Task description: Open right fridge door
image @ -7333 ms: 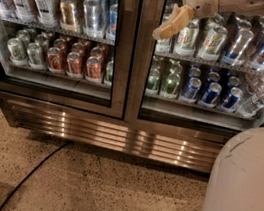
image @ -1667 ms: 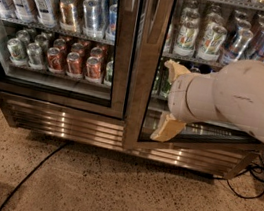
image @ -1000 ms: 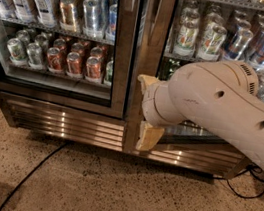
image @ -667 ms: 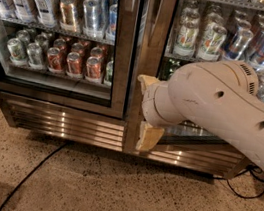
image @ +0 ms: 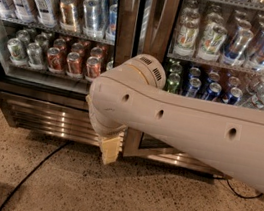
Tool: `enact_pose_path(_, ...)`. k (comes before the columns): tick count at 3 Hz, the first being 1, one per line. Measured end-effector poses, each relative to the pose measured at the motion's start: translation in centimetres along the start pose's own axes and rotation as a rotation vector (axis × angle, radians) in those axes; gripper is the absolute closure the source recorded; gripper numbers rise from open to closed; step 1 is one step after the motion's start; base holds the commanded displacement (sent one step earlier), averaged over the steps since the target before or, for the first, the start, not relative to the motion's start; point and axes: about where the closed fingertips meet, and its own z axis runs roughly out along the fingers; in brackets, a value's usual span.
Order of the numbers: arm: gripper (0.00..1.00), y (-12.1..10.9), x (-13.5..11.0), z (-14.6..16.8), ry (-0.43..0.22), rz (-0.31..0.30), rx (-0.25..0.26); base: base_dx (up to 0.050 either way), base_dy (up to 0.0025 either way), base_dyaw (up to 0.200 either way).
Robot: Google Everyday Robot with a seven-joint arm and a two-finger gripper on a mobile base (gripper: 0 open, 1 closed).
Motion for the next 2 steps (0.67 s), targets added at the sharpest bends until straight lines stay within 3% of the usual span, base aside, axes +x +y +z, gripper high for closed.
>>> enact_pose_path(2, 0.00, -0.07, 0.35, -0.22, -0.012, 0.017, 0.024, 0.000, 0.00000, 0.000)
